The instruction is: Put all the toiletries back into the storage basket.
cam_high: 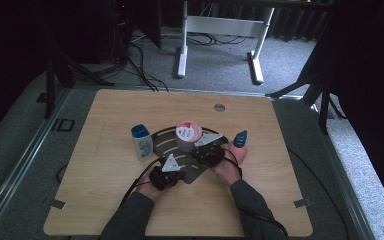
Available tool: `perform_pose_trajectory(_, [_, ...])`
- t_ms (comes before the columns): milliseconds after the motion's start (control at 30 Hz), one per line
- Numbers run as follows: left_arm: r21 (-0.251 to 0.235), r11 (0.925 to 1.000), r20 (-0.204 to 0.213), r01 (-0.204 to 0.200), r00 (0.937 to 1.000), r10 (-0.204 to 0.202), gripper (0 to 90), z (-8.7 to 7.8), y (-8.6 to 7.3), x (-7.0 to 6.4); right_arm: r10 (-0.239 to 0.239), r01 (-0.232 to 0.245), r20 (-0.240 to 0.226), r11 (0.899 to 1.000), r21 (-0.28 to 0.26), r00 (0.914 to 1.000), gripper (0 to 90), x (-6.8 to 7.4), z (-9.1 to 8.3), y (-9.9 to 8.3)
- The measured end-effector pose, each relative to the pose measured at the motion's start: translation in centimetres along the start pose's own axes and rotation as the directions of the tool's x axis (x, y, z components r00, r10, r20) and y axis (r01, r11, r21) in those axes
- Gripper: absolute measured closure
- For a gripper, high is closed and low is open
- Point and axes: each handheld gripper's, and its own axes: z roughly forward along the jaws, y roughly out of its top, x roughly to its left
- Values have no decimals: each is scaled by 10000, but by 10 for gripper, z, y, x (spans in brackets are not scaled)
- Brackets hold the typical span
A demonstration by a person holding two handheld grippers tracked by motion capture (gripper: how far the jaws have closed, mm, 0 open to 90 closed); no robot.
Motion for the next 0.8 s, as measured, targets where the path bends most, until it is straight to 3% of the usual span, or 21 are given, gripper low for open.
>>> perform_pose_trajectory(200, [-17,10000,-76,-26,10000,25,897,0,0,0,-153,155,-147,9998,141,9998,801,11,-1,-14])
perform_pose_trajectory(467, [-46,10000,-222,17,9998,-18,847,-1,0,0,338,-337,-198,9994,30,9992,844,14,-2,-34])
perform_pose_trajectory(633, [-50,9995,97,316,9995,-316,806,-3,-1,4,573,-577,-320,9983,-111,9978,881,14,-4,-39])
perform_pose_trajectory(800, [278,9989,114,389,9992,-392,750,-10,-1,4,753,-762,-356,9968,-244,9965,881,13,-4,-42])
